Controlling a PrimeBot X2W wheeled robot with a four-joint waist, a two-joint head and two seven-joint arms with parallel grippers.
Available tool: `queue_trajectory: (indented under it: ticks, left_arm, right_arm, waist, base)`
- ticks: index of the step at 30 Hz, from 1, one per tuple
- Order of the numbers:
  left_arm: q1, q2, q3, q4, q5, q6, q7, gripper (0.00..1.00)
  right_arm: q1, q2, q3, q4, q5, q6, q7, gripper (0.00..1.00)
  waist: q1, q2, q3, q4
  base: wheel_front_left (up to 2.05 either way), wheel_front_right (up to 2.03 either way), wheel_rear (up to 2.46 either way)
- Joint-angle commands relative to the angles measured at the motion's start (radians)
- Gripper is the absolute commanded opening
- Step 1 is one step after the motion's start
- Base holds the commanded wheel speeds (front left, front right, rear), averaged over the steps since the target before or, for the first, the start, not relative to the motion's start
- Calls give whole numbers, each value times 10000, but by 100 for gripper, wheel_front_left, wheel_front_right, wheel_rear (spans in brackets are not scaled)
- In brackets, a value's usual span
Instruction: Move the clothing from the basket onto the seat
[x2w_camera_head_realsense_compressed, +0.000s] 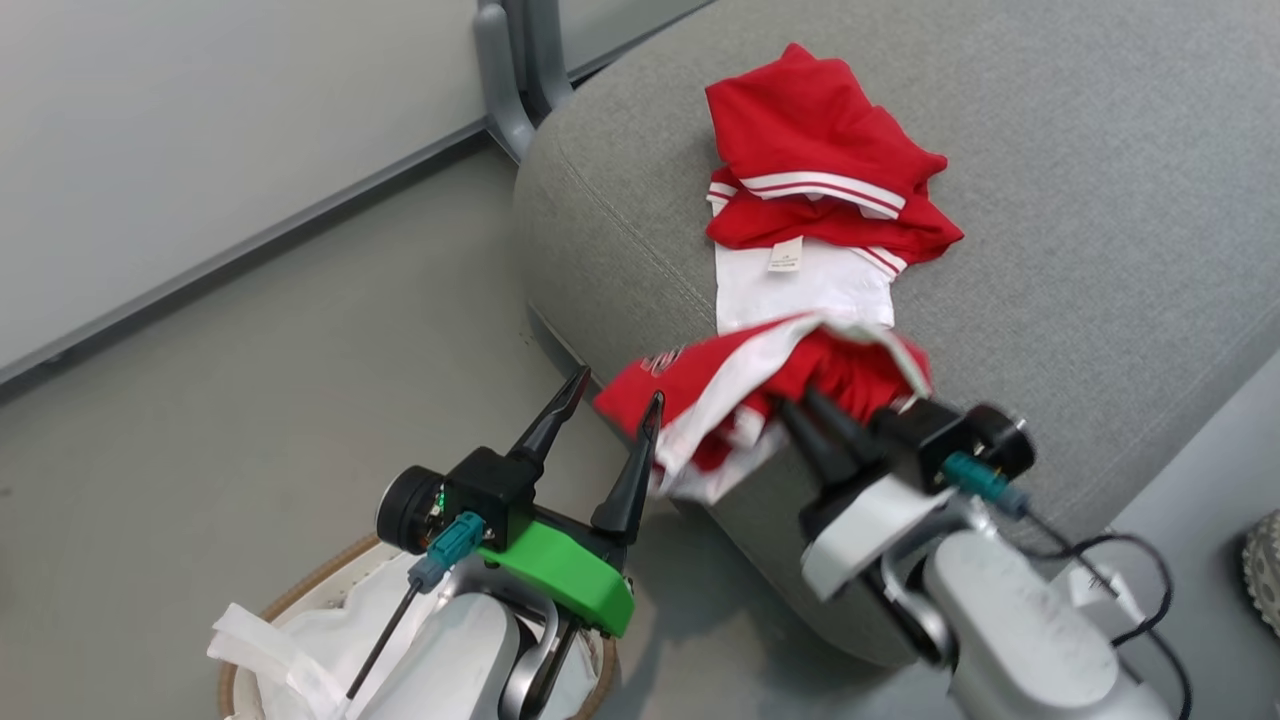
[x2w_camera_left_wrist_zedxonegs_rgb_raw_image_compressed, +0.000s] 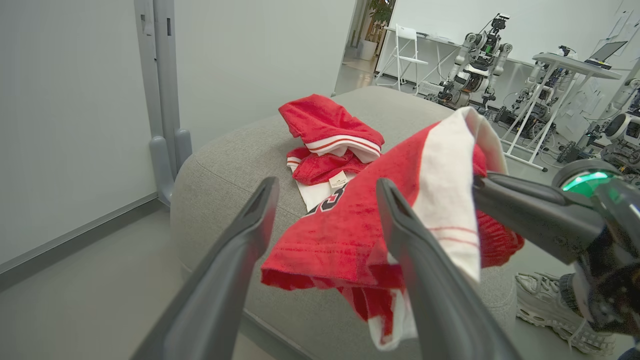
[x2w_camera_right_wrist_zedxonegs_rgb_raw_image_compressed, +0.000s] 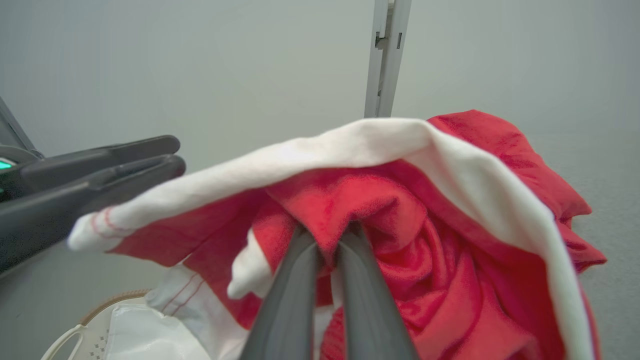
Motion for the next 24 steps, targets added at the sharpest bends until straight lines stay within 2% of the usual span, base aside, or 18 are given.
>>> queue_trajectory:
  ticks: [1,10,15,20,24]
  left_arm:
    - [-231,63,80,62,124,-55,-6,100]
    - [-775,63,80,274,585,-99,-6,100]
    - [-1219,63,56,457,1056,-150,-6,100]
    - [-1696,61,-6,427,1320,-188,-6,100]
    - [-2105,58,-270,284,1517,-228,-8,100]
  right_arm:
    - [-390,-154,-229,-118,-99,-14,-45,0]
    - [-2496,-1345,-1857,-264,-597,-14,-43,0]
    - [-3761,-1966,-2865,71,-894,-14,-43,0]
    - [-4648,-2348,-3877,547,-1187,-14,-45,0]
    - [-4908,-2358,-4524,966,-1467,-14,-43,0]
  waist:
    - [0,-1,434,-178]
    - [0,-1,1658,383]
    - [0,-1,2541,819]
    - [0,-1,3309,1277]
    - [0,-1,3814,1606]
  base:
    - [0,0,0]
    - [0,0,0]
    - [0,0,0]
    - [0,0,0]
    - [0,0,0]
